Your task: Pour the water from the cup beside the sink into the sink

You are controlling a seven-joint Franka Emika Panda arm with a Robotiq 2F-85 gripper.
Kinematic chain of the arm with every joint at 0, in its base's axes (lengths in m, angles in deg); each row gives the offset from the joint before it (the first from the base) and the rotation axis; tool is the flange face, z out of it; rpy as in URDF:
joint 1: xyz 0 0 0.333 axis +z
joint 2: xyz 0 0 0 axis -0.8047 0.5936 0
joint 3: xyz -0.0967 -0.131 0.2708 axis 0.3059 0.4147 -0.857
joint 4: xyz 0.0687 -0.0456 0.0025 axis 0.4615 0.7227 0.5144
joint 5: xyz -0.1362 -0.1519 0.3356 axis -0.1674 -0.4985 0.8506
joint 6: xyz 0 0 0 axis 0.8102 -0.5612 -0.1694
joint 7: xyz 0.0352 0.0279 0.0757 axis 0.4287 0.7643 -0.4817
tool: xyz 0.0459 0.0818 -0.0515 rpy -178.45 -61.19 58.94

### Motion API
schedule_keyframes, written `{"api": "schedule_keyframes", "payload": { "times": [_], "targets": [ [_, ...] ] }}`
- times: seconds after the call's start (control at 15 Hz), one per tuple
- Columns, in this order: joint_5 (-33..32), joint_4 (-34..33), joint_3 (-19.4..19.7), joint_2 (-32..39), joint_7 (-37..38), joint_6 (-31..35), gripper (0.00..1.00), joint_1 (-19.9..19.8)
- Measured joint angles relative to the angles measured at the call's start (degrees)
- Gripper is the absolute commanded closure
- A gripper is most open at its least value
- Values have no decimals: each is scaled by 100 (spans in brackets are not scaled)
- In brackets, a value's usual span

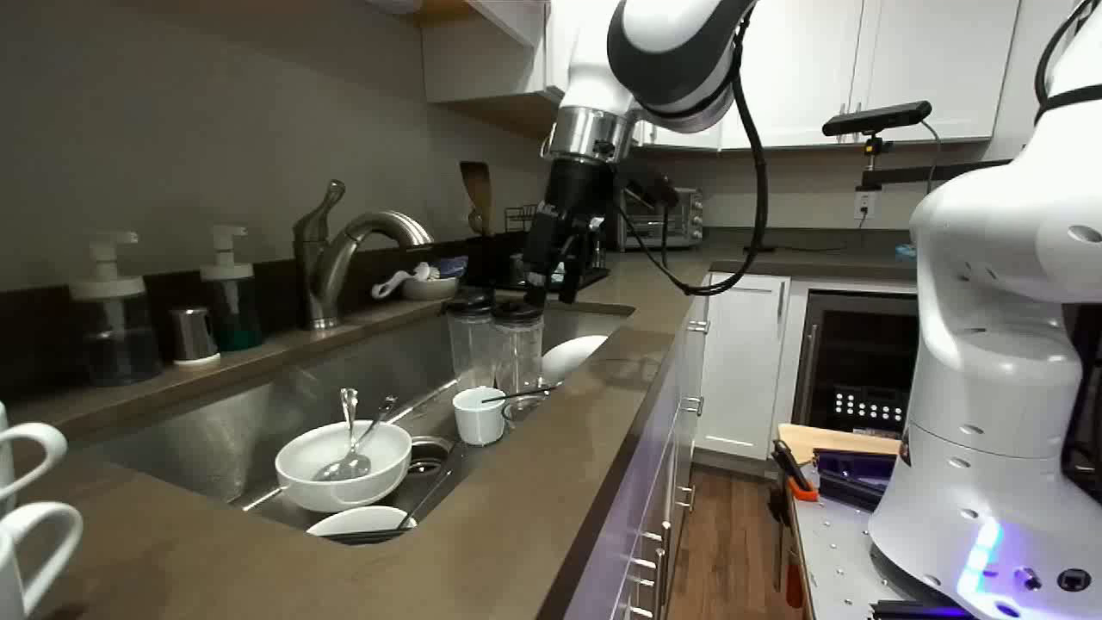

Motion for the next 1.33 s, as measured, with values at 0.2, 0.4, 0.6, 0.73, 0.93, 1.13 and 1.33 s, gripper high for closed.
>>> {"api": "schedule_keyframes", "payload": {
  "times": [0.2,0.4,0.6,0.73,0.93,1.13,1.33],
  "targets": [
    [0,0,0,0,0,0,0,0],
    [0,0,0,0,0,0,0,0],
    [0,0,0,0,0,0,0,0],
    [0,0,0,0,0,0,0,0],
    [-12,-21,1,11,-3,0,0,-2],
    [-104,-295,-6,193,-95,-34,0,0],
    [-369,-890,-56,620,-308,-215,0,4]
  ]
}}
